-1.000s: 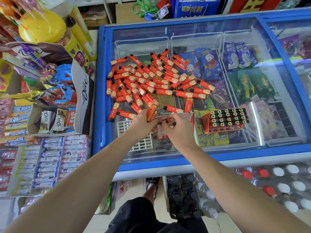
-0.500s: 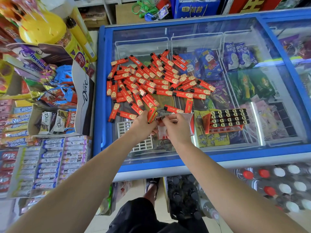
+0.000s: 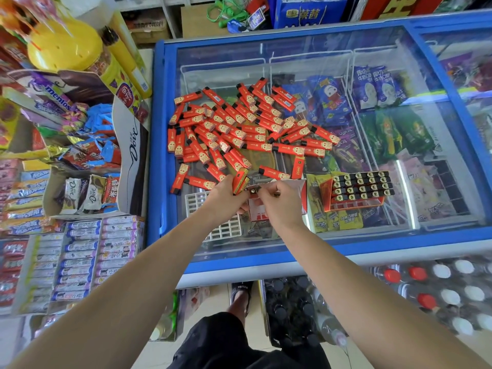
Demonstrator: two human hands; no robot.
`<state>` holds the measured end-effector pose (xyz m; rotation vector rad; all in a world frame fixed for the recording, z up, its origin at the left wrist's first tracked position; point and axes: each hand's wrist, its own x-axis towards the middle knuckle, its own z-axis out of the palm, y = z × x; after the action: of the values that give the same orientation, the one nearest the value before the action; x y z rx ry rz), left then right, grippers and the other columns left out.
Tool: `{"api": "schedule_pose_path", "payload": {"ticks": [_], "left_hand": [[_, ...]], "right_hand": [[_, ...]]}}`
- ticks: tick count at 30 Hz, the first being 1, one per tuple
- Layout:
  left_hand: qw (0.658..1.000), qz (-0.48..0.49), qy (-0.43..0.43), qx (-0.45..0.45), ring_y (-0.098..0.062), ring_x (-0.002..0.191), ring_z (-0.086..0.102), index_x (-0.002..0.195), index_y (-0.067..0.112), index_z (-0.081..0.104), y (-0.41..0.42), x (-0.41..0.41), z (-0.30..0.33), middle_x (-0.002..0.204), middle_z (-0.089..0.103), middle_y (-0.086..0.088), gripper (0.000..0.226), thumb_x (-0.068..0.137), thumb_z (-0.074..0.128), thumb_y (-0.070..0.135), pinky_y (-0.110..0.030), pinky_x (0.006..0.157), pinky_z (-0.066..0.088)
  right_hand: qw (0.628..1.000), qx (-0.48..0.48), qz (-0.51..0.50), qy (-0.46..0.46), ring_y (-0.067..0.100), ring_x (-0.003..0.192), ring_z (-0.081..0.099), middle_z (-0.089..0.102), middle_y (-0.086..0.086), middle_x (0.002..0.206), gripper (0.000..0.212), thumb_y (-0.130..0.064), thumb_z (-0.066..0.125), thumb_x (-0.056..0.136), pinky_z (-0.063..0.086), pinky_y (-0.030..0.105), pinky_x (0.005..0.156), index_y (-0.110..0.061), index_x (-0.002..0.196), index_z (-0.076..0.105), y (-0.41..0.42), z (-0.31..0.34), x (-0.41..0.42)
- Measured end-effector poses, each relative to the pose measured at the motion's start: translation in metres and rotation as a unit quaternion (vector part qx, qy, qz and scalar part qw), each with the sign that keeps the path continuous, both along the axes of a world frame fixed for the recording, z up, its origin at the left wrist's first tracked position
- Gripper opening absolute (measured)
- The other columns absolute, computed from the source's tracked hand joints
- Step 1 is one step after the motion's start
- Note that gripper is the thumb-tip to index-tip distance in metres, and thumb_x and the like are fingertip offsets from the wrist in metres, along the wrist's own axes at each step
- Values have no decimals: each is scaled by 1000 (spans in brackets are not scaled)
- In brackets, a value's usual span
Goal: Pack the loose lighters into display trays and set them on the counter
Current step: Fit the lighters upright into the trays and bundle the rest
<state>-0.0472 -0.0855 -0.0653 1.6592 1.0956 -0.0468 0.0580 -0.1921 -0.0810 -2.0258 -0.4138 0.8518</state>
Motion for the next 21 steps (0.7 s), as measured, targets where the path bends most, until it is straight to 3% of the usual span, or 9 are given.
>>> {"api": "schedule_pose_path", "payload": {"ticks": [3,5,8,12,14,17,21], "left_hand": [[999,-17,32,33,-20,68,69,107,13,51,2,1,2,84,67,-7,14,98,59,20,-36,65,60],[998,-16,45,49,-19,64,58,99,18,50,3,4,4,82,59,-5,12,97,60,24,-34,58,49],[999,-5,29,37,-19,70,55,94,23,52,4,8,5,83,57,-2,14,95,64,30,-33,63,44],[996,-37,36,71,-16,76,54,103,19,55,3,12,6,85,56,2,23,95,68,36,-31,61,38],[997,-27,38,69,-14,71,50,101,18,53,3,13,5,81,52,3,23,95,68,34,-30,58,35],[997,-20,37,62,-16,70,48,98,18,52,2,15,4,77,50,3,23,95,68,33,-31,56,34],[998,-24,36,52,-14,67,49,97,18,52,3,15,5,78,51,2,21,95,68,32,-30,56,34]], "right_hand": [[998,-41,-7,48,9,65,63,71,2,76,23,-29,68,91,44,27,61,-7,85,65,0,0,3],[995,-50,-18,90,16,57,52,62,3,68,29,-37,70,84,39,31,59,-12,77,57,0,6,5],[987,-48,-9,151,17,51,43,51,4,59,37,-46,62,82,34,32,55,-12,74,51,-2,21,9],[940,37,-74,331,18,59,46,53,7,66,13,-14,46,97,39,34,62,-7,92,55,-11,36,19],[905,62,-111,406,21,73,53,54,13,81,20,0,38,96,48,36,73,-2,109,54,-17,37,25],[905,53,-91,413,27,90,62,57,21,101,29,14,37,96,58,41,88,2,117,54,-23,36,31],[915,45,-98,388,30,88,72,68,30,112,33,15,50,96,62,38,76,-2,125,53,-29,31,33]]}}
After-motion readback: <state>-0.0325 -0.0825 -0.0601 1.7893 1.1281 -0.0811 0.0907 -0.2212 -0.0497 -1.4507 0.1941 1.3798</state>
